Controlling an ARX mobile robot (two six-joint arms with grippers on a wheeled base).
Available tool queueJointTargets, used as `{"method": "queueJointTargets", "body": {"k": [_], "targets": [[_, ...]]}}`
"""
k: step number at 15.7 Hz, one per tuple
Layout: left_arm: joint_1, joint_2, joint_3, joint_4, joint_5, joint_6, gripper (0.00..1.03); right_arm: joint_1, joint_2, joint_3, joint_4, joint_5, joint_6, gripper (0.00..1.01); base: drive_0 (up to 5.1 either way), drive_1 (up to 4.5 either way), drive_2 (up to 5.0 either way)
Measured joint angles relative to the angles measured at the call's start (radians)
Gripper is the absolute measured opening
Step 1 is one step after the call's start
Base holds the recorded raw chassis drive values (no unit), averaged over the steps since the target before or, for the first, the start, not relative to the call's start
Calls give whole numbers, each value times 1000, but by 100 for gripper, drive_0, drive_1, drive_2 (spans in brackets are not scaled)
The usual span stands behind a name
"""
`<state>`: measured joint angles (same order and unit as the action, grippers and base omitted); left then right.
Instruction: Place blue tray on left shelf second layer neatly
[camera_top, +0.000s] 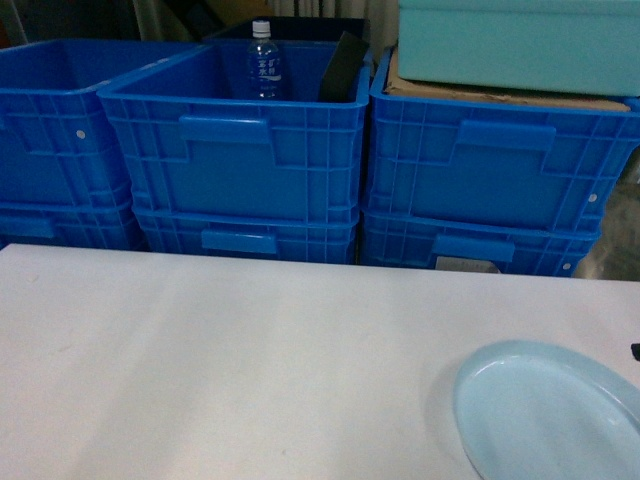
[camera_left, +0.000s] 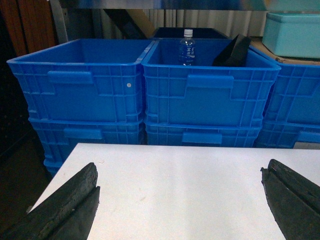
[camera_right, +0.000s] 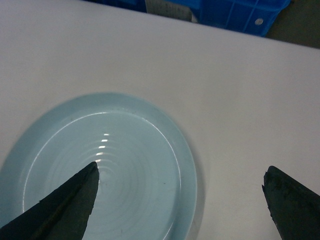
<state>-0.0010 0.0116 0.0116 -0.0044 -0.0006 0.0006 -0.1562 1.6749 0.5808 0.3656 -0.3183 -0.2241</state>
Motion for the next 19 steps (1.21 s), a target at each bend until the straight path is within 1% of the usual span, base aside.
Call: {"method": "queueJointTargets", "body": {"k": [4, 7, 12, 14, 16, 18, 19], "targets": [[0, 0, 0, 0, 0, 0, 98, 21, 175, 20, 60, 24, -5, 98, 0, 0, 0], [0, 0, 0, 0, 0, 0, 98, 16, 236, 21, 83, 21, 24, 98, 0, 0, 0], [0, 0, 0, 0, 0, 0, 98, -5, 317, -7, 164, 18, 80, 98, 0, 0, 0], [0, 0, 0, 0, 0, 0, 98, -16, 327, -21, 196, 7, 89, 98, 0, 0, 0], [0, 0, 0, 0, 0, 0, 98, -22, 335, -34, 221, 8, 92, 98, 0, 0, 0], [0, 0, 0, 0, 0, 0, 98, -19, 340, -42, 240, 23, 90, 98, 0, 0, 0], [0, 0, 0, 0, 0, 0, 98, -5, 340, -42, 242, 41, 88, 96, 0, 0, 0]]}}
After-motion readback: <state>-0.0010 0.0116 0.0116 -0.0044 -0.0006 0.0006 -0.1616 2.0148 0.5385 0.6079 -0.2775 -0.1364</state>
